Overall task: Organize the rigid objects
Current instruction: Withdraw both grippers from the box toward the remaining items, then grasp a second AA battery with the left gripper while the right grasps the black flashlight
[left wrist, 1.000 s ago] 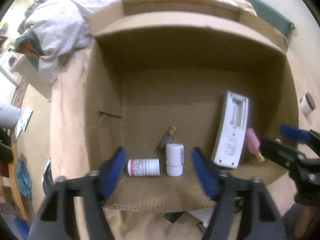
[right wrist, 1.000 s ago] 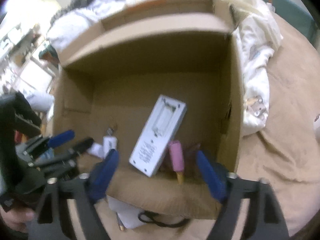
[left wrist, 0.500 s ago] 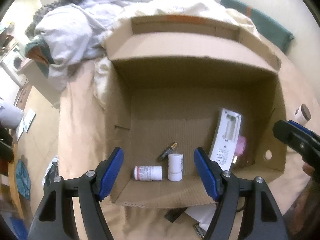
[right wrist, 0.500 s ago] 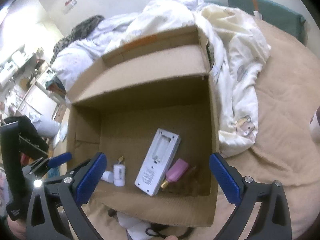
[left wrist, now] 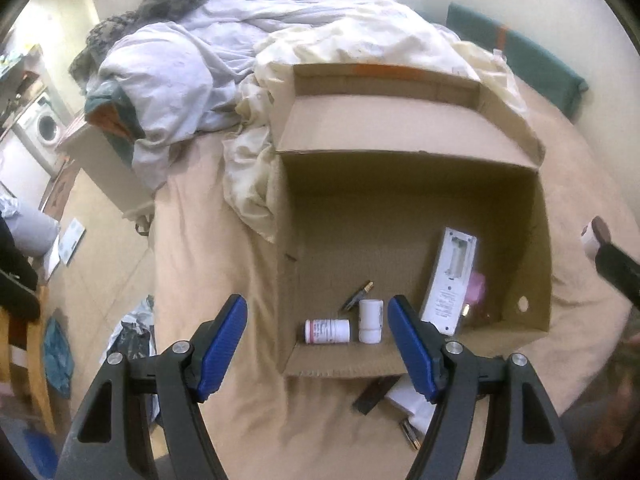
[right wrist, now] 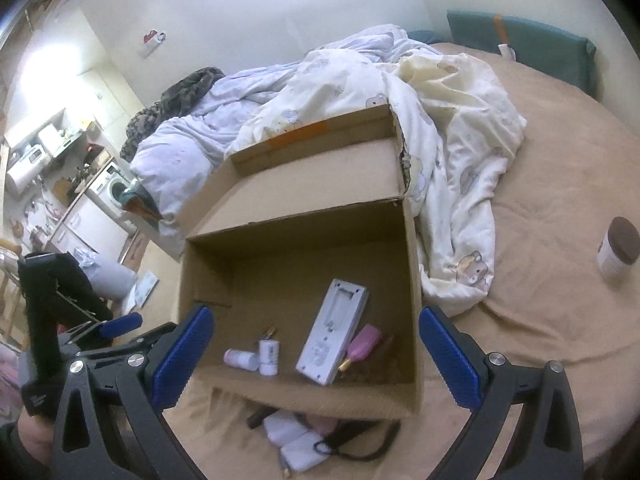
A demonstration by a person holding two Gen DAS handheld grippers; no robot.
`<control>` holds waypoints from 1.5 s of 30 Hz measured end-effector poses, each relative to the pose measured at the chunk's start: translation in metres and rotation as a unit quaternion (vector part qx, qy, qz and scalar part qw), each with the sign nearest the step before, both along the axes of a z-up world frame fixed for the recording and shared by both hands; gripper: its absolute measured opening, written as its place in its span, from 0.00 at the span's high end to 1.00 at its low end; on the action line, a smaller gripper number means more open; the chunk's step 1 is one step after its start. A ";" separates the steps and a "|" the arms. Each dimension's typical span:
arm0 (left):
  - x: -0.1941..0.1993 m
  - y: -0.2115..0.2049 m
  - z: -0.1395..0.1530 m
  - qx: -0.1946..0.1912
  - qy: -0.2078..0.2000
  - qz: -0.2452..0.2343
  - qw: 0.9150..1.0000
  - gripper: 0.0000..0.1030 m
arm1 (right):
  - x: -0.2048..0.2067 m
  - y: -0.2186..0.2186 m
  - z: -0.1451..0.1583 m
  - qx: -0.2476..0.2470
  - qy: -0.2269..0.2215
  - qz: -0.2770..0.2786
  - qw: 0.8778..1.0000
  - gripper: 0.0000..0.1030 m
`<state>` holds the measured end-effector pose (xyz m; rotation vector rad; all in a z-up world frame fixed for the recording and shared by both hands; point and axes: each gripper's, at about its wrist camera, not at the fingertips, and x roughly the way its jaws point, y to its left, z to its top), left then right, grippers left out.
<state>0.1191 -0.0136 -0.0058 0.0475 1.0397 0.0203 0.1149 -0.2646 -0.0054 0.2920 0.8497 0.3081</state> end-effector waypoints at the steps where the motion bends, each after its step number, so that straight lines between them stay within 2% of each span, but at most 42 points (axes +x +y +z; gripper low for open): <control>1: -0.003 0.002 0.002 -0.004 0.001 0.001 1.000 0.32 | -0.003 0.001 0.001 -0.004 0.007 0.006 1.000 0.00; 6: -0.027 0.010 -0.005 -0.029 0.026 0.014 0.999 0.32 | -0.024 0.002 -0.006 -0.022 0.020 0.013 0.999 0.00; 10: -0.043 0.016 -0.028 -0.058 0.049 0.032 0.997 0.32 | -0.038 0.001 -0.024 -0.039 0.023 0.008 0.999 0.00; 13: -0.046 0.014 -0.044 -0.050 0.057 0.035 0.996 0.32 | -0.042 0.001 -0.038 -0.034 0.037 0.015 0.999 0.00; 17: -0.045 0.013 -0.054 -0.029 0.058 0.034 0.997 0.32 | -0.047 0.010 -0.049 -0.070 0.035 0.032 0.996 0.00; 19: -0.043 0.016 -0.057 -0.035 0.060 0.040 0.997 0.32 | -0.047 0.010 -0.052 -0.079 0.036 0.030 0.996 0.00; 25: -0.039 0.017 -0.063 -0.025 0.065 0.047 0.996 0.32 | -0.038 0.006 -0.073 -0.052 0.093 0.044 0.993 0.00; 33: -0.039 0.007 -0.086 -0.029 0.104 0.035 0.994 0.32 | -0.037 0.023 -0.090 -0.083 0.132 0.057 0.986 0.00; 37: -0.046 -0.009 -0.113 -0.045 0.155 0.010 0.987 0.32 | -0.037 0.027 -0.093 -0.090 0.134 0.063 0.985 0.00; 41: -0.057 -0.046 -0.145 -0.038 0.209 -0.051 0.976 0.32 | -0.034 0.021 -0.098 -0.080 0.151 0.054 0.984 0.00; 45: -0.062 -0.064 -0.163 -0.048 0.235 -0.071 0.968 0.34 | -0.032 0.014 -0.099 -0.073 0.159 0.044 0.984 0.00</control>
